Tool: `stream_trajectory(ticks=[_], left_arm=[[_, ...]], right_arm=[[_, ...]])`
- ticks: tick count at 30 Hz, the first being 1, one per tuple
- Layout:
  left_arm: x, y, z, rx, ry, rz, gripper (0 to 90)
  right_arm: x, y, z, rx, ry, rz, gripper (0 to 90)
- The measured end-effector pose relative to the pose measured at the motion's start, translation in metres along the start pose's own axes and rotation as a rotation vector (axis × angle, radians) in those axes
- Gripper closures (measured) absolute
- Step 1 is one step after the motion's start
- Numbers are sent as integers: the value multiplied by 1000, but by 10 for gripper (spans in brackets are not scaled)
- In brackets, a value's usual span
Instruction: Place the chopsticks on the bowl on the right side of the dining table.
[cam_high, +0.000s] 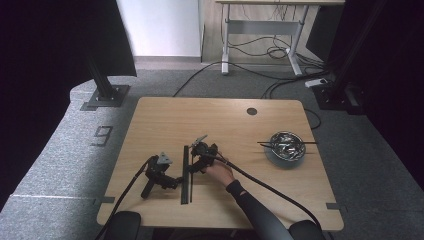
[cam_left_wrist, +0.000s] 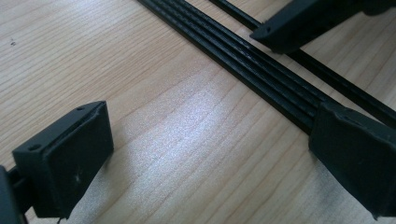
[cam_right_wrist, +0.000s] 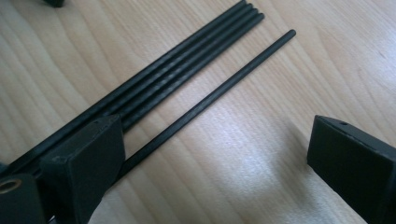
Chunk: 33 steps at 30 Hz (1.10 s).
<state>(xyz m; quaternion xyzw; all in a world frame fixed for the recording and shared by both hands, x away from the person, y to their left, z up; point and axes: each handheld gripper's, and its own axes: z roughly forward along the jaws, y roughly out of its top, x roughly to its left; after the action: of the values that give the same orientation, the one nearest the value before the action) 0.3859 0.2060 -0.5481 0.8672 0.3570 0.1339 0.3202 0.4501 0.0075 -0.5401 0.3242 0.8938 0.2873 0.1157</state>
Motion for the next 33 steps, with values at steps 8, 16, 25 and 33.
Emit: stream_trajectory(ticks=[8,16,25,33], left_arm=[[0,0,0,0,0,0,0],[0,0,0,-2,0,-3,0],[0,0,0,-1,0,-2,0],[0,0,0,-1,0,-2,0]], right_arm=[[-13,-7,-3,16,9,26,12],[-22,-17,-11,34,12,28,13],[-25,-34,-21,11,24,18,17],[-29,-44,-33,3,29,13,138]])
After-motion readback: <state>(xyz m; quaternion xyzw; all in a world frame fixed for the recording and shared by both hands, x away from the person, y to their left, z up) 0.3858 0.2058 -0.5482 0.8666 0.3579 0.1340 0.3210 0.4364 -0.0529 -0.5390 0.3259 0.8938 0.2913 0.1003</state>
